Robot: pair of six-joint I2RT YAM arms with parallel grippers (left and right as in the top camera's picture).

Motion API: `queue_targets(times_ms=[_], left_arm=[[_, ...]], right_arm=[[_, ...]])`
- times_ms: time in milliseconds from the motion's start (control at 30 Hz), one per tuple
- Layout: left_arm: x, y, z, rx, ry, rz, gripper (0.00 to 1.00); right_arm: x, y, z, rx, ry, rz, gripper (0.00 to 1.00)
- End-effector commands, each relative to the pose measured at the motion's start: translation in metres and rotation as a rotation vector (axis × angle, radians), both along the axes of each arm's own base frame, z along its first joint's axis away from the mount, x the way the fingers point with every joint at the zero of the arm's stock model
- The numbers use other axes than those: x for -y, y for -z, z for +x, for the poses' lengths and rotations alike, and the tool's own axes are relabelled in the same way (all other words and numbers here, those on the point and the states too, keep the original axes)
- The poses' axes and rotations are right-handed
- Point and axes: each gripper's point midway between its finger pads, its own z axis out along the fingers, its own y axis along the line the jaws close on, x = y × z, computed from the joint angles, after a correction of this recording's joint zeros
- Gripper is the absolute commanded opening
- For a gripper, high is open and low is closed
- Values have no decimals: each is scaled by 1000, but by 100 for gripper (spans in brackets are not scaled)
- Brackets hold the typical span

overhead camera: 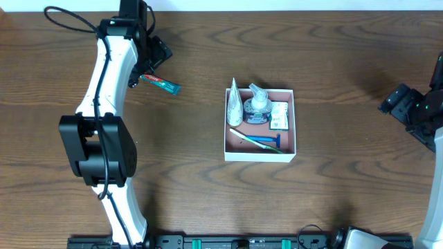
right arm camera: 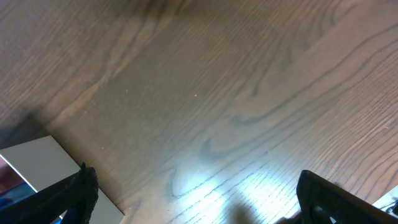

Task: Pack container
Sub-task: 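Position the open left gripper above the Colgate toothpaste tube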

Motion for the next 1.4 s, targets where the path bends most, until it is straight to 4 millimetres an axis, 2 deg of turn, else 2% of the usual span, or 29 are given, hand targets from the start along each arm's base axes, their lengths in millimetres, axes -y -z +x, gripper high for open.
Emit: queue_targets(times_ms=[0, 267, 667, 1367], left_arm=[[-4, 23, 4, -40, -64, 7, 98], [-4, 62, 3, -114, -65, 11, 98], [-5, 95, 4, -159, -70, 14, 98], [-6, 99, 10, -138, -70, 13, 98]], right_arm=[[3, -4, 1, 12, 18, -4, 99], [3, -4, 1, 12, 18, -4, 99], [3, -4, 1, 12, 18, -4, 99], [3, -4, 1, 12, 18, -4, 99]])
